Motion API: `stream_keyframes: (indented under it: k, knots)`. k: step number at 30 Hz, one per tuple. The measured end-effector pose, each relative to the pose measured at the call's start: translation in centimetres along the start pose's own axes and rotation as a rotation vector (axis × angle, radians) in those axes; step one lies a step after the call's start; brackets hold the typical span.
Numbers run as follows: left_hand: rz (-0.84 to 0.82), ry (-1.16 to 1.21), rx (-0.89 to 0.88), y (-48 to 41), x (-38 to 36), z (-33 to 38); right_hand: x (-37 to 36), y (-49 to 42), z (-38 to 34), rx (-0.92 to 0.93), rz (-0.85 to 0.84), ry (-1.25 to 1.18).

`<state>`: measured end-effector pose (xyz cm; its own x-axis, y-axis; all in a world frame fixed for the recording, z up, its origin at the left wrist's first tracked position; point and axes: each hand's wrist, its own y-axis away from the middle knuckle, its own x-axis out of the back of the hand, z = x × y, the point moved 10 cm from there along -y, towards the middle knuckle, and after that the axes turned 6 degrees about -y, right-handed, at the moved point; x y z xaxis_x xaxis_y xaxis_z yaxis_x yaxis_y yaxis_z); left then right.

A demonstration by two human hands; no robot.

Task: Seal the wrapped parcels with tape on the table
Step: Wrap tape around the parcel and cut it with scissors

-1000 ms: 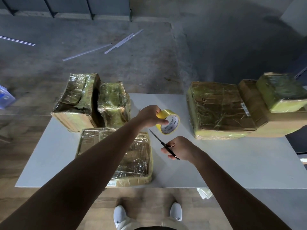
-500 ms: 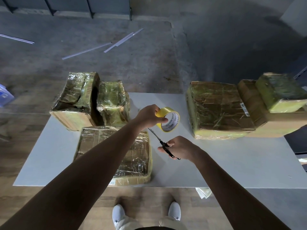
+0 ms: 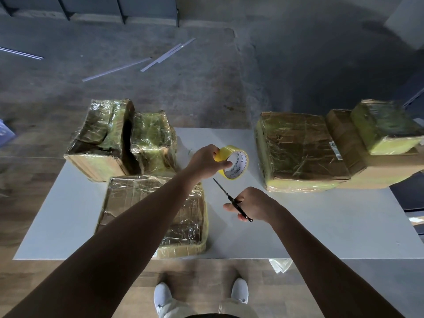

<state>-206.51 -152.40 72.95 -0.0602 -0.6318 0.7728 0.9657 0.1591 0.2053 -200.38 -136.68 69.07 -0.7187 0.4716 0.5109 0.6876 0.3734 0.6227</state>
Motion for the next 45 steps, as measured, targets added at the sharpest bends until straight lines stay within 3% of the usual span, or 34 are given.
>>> stream_keyframes:
  k: [4, 7, 10, 19, 22, 24, 28, 31, 35, 41, 45]
  knots:
    - [0.136, 0.061, 0.029, -0.4, 2.1, 0.4, -0.6, -0.1, 2.6, -0.104, 0.004, 0.273]
    - [0.085, 0.094, 0.057, -1.2, 2.2, 0.5, 0.9, -0.6, 4.2, -0.124, 0.167, 0.393]
    - [0.052, 0.109, 0.073, -1.3, 1.1, 0.4, 0.9, -1.3, 5.9, -0.131, 0.206, 0.548]
    - [-0.011, 0.141, 0.092, -0.8, -2.0, 0.2, -2.6, -3.2, 8.6, -0.139, 0.103, 0.539]
    - [-0.045, 0.117, 0.09, -0.3, -2.4, 0.6, -1.7, -3.2, 8.2, -0.111, 0.154, 0.468]
    - [-0.097, 0.069, 0.073, -0.1, -2.8, 1.0, 0.6, -2.8, 7.6, -0.067, 0.281, 0.334]
    - [-0.267, -0.049, 0.032, 0.0, -4.9, 2.0, 5.1, -2.1, 7.2, -0.025, 0.444, -0.359]
    - [-0.351, -0.106, 0.017, 0.3, -6.6, 3.1, 6.3, -1.8, 5.7, 0.074, 0.468, -0.261]
    - [-0.415, -0.15, -0.041, 0.9, -8.1, 4.5, 6.0, -1.7, 7.5, 0.008, 0.481, -0.126]
    - [-0.352, -0.101, -0.035, 1.3, -8.2, 4.4, 3.8, -1.4, 13.2, -0.335, 0.399, -0.364]
    - [-0.289, -0.088, -0.036, 1.7, -7.5, 3.5, 2.5, -1.1, 15.1, -0.421, 0.392, -0.539]
